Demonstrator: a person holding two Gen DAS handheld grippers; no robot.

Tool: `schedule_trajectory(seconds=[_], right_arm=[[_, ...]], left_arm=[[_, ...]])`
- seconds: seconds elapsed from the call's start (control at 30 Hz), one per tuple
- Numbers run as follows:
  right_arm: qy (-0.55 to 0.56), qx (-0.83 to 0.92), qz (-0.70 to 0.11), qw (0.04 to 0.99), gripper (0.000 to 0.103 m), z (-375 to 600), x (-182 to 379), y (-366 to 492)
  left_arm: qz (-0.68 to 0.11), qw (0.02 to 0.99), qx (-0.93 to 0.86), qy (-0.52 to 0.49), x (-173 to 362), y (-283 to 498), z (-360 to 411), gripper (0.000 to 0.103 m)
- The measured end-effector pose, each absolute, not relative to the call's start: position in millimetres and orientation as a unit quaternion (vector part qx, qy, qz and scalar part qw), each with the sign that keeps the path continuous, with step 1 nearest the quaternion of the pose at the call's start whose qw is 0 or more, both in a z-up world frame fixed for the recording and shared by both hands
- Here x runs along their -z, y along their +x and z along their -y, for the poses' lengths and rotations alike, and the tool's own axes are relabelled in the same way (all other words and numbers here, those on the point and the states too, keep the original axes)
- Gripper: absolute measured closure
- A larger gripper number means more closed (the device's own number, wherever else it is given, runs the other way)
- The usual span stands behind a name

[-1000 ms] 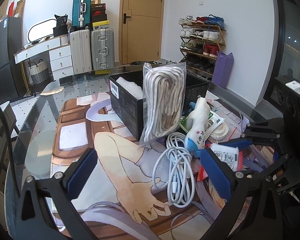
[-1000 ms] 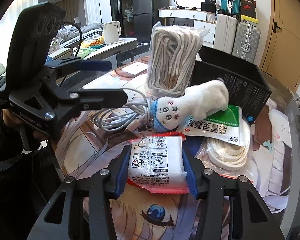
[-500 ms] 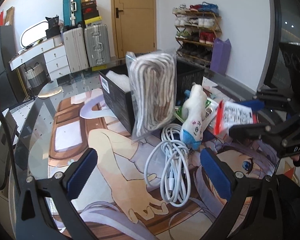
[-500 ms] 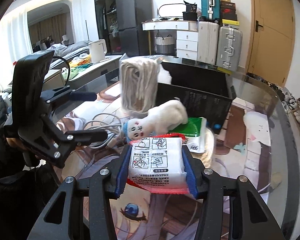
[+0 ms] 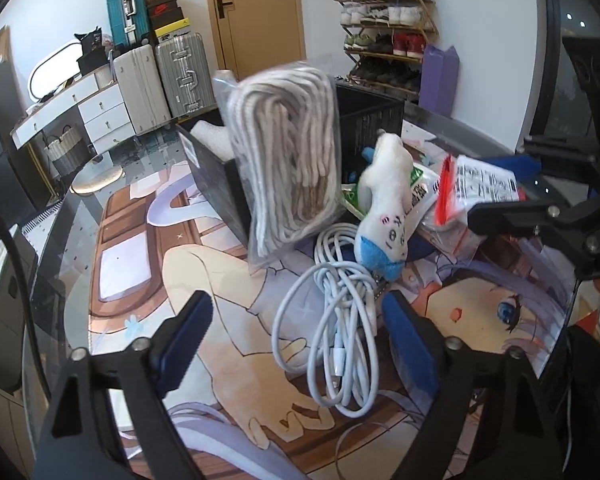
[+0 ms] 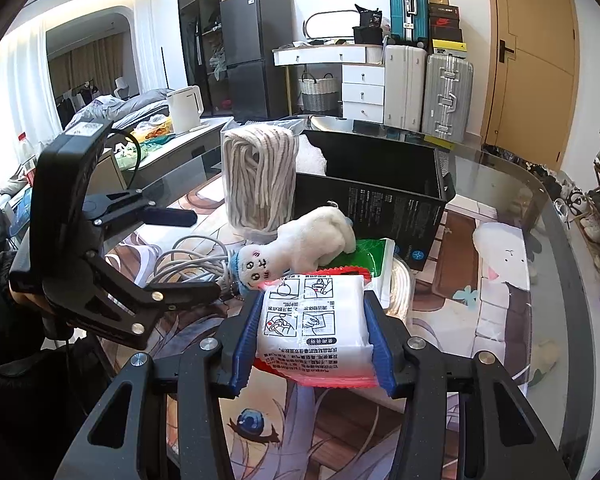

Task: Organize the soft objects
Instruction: 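Lift the white packet with the right gripper while the left gripper approaches the white cable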

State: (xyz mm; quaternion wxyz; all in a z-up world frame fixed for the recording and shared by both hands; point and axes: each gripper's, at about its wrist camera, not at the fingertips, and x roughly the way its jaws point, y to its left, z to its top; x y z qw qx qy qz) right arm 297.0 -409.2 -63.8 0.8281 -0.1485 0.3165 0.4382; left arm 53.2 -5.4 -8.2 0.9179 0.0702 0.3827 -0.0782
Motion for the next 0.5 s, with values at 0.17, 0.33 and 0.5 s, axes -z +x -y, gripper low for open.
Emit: schedule_trajectory(seconds=[0.17,0.33,0.5], right_arm=[[-0.148,-0.438,-0.317,0.828,0.053,409.3,63.7,297.4],[-0.149,-0.438,-0.317,0.828,0.053,409.5,63.8,297.3],[-0.147,-0.437,-0.316,0.829,0.053,409.8,63.7,296.6]], left_arm=[[-0.383,0.916,0.092,0.074,8.7,50.4,8.3,0.036],[-0.382,0.914,0.109,0.077,7.5,48.1,13.4,0.056],[-0.377,0.913,0.144,0.061,2.3,43.0,16.6,0.071]])
